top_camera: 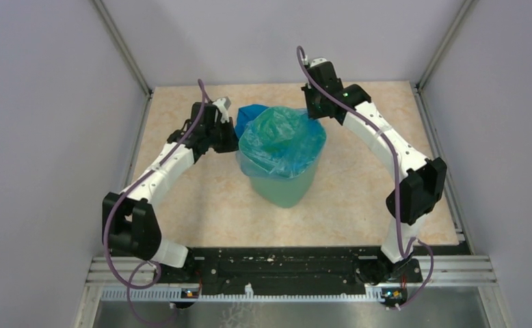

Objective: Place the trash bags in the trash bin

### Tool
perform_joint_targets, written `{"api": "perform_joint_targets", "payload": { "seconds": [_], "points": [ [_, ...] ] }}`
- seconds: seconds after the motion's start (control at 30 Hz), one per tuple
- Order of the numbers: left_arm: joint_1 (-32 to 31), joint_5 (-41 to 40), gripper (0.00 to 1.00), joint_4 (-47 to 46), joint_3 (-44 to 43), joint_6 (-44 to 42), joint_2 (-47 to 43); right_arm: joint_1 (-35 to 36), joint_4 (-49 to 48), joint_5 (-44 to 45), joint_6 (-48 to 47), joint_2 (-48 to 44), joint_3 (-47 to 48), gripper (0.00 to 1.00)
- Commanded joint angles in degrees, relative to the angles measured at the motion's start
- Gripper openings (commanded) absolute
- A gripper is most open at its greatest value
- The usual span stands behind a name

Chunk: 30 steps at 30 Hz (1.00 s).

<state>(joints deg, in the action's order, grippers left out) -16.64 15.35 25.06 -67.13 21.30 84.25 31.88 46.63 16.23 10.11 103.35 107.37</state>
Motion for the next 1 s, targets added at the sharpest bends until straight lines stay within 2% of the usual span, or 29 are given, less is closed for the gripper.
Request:
{"api": "perform_joint_targets", "payload": {
  "seconds": [0.0,0.13,0.3,0.37,0.47,0.77,0.97],
  "points": [
    [0.23,1.46,0.00,-0.83,0.76,0.15,-4.48,-0.75,0.75,1.70,0.77,-5.17,2.01,0.07],
    [0.21,2.11,0.00,-0.89,1.58,0.12,-6.36,-0.68,1.62,1.22,1.06,-7.51,2.25,0.22],
    [0.21,3.02,0.00,-0.98,2.16,0.32,-7.62,-0.28,4.30,1.24,1.94,-9.96,3.61,0.49],
    [0.21,3.17,0.00,-1.10,2.39,0.32,-7.93,0.19,5.34,1.72,2.25,-11.15,4.29,0.55],
    [0.12,3.69,0.00,-1.39,2.77,0.41,-8.13,1.57,8.01,3.78,2.97,-12.25,6.66,0.60],
    [0.15,3.96,0.00,-1.41,2.98,0.10,-8.78,11.86,16.92,13.04,5.51,-11.92,13.86,0.62],
    [0.13,4.28,0.00,-1.36,2.56,0.15,-9.05,18.39,24.00,17.49,6.75,-7.09,20.21,0.68]
  ]
}}
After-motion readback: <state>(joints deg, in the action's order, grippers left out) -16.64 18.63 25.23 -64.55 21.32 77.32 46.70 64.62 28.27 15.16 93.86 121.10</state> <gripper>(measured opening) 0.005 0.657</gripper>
